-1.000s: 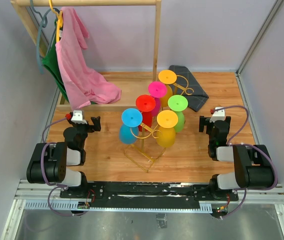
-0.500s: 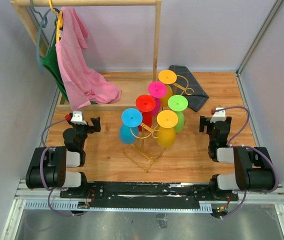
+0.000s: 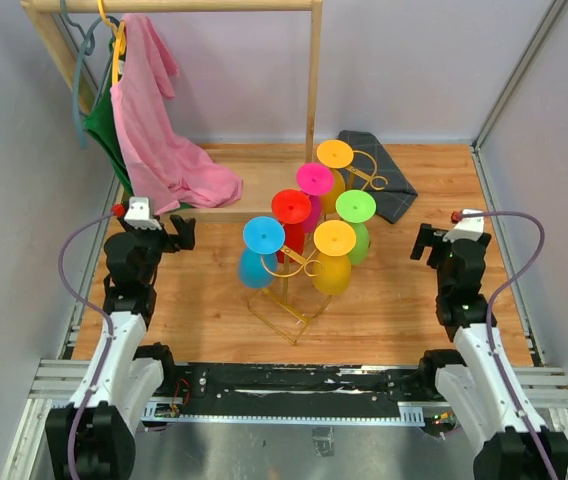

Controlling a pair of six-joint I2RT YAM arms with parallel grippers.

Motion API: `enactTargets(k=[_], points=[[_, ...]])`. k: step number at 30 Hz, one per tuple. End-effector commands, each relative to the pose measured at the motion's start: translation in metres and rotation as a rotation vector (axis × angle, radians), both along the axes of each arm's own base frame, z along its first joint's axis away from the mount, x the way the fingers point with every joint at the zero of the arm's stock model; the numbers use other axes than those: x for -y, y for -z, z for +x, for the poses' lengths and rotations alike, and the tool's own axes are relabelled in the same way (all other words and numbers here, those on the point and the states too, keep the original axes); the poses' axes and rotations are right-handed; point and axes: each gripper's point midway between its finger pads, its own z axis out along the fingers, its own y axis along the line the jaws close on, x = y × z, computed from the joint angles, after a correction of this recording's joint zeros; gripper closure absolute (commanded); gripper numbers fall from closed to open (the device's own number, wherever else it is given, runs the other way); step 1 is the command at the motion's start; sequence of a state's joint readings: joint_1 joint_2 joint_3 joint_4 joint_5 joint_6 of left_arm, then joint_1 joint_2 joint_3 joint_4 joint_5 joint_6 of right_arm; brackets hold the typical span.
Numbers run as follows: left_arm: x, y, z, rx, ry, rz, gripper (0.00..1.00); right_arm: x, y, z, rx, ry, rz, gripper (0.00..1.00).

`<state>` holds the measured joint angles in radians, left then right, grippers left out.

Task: Take the wine glass off the wine glass rack

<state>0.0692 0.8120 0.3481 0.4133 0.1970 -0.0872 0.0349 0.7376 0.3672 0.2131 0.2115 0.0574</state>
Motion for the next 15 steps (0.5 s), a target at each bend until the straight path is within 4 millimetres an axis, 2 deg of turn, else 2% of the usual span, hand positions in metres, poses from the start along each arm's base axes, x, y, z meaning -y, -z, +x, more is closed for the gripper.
enactTargets(k=[1, 4, 6, 9, 11, 15], points=[[0.013, -0.008, -0.029, -0.176, 0.051, -0.036, 0.01, -0.006, 0.012, -0.041, -0.179, 0.056, 0.124, 0.02], [0.018, -0.036, -0.045, -0.184, 0.077, -0.033, 0.01, -0.011, 0.001, -0.055, -0.213, 0.055, 0.171, 0.02], [0.025, -0.064, -0.059, -0.148, 0.118, -0.023, 0.01, -0.015, -0.01, -0.062, -0.233, 0.048, 0.208, 0.02], [0.029, -0.106, -0.081, -0.082, 0.15, 0.013, 0.01, -0.021, -0.029, -0.069, -0.24, 0.034, 0.245, 0.02], [0.03, -0.129, -0.096, -0.058, 0.146, 0.024, 0.01, -0.024, -0.042, -0.072, -0.242, 0.021, 0.26, 0.02], [0.042, -0.167, -0.127, -0.026, 0.222, 0.053, 0.01, -0.025, -0.075, -0.08, -0.219, 0.019, 0.274, 0.02]])
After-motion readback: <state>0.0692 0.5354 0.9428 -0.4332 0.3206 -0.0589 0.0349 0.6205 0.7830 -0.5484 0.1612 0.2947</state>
